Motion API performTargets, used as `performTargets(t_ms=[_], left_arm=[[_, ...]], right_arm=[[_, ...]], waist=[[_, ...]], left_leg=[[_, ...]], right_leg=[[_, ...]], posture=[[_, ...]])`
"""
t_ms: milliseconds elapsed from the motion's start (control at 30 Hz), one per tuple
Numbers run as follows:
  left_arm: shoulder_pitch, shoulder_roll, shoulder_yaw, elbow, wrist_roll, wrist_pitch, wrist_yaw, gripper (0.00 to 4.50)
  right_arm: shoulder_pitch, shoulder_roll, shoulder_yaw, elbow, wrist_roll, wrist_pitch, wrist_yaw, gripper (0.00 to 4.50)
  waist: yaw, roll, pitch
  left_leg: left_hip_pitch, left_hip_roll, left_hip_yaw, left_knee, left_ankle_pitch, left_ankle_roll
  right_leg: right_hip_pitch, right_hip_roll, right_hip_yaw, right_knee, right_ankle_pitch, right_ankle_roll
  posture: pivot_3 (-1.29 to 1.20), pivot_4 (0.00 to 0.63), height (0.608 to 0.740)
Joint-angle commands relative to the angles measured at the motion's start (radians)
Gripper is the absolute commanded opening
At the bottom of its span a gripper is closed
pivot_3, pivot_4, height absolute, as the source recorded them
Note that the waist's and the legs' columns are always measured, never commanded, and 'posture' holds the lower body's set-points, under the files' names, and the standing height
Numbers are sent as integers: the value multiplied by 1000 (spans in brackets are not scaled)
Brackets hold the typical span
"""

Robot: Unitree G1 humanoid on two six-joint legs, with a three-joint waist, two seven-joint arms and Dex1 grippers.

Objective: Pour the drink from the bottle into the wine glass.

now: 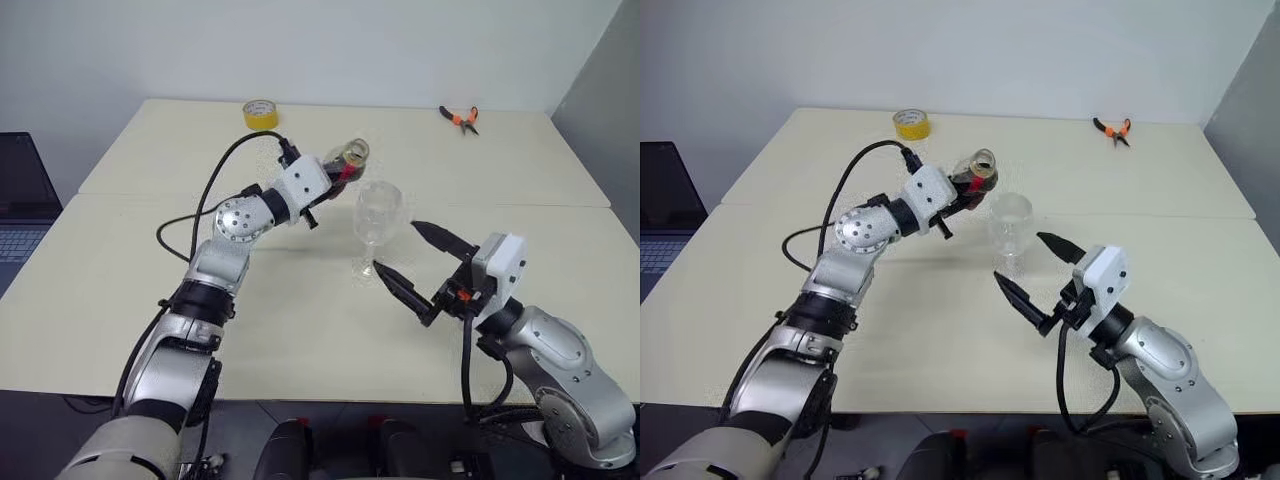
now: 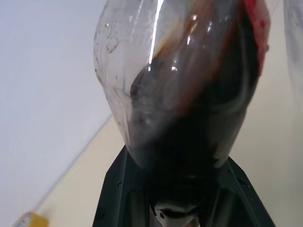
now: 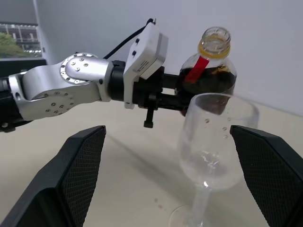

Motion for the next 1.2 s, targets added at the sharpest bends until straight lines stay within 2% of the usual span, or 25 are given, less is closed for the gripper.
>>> performTargets(t_ms=[33,500,1200], left_arm=[[-72,23,1,49,38,-118,27,791],[-209,76,-72,285,252,-421,182,770],[-346,125,-169,413,481,-551,440,770]], right_arm=[[-29,28,4,2,-39,-29,-45,4500],[-57,46,36,5,-19,30,-36,4500],[-58,34,50,-7,-3,64,-22,4500]], waist=[[1,0,0],[3,0,0],[2,0,0]], left_leg=[[0,0,0,0,0,0],[-1,-1,0,0,0,0],[-1,-1,0,0,0,0]], right_leg=[[0,0,0,0,0,0],[0,-1,-1,-1,0,0],[-1,-1,-1,0,0,0]], posture=[[0,150,740],[0,150,740],[0,150,740]])
